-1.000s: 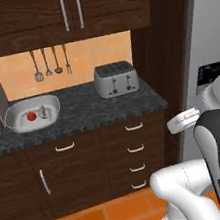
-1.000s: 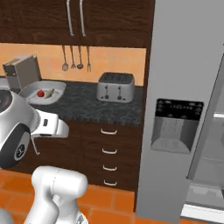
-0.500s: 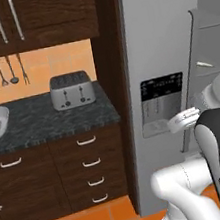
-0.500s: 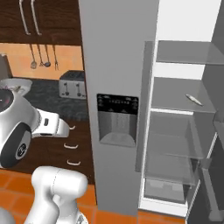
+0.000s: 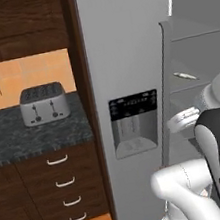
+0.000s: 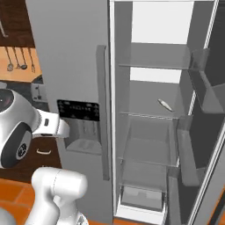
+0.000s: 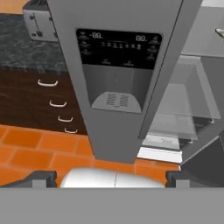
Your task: Place one tomato and one fish in each tupperware on the nearby counter, to pack two identical lunches.
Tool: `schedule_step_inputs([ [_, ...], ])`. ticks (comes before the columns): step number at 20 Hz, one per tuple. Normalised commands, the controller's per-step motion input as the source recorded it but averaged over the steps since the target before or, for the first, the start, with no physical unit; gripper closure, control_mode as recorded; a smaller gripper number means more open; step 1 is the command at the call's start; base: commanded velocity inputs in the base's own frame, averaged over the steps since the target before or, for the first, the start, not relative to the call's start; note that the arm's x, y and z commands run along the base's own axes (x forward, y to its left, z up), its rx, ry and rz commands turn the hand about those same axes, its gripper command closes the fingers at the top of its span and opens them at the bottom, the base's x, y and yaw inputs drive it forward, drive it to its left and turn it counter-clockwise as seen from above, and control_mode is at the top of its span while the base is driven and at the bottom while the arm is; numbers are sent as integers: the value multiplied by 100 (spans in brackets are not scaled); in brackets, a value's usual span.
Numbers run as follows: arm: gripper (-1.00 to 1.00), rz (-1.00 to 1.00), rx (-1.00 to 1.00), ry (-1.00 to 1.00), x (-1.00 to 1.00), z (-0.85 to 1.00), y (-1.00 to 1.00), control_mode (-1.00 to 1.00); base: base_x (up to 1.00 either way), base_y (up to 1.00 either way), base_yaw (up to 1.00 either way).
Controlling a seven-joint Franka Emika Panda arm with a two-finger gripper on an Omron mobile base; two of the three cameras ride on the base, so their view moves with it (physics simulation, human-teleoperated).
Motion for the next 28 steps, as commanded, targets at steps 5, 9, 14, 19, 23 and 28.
schedule_step_inputs([
  [5,-100,0,0,0,0,0,0,100,40,-48,-4],
  [9,-100,0,0,0,0,0,0,100,54,-39,-10],
  [14,-100,0,0,0,0,0,0,100,32,-61,-10],
  [19,-100,0,0,0,0,0,0,100,21,-57,-15],
  [23,-100,0,0,0,0,0,0,100,44,-8,-8],
  [28,-100,0,0,0,0,0,0,100,51,-1,-3],
])
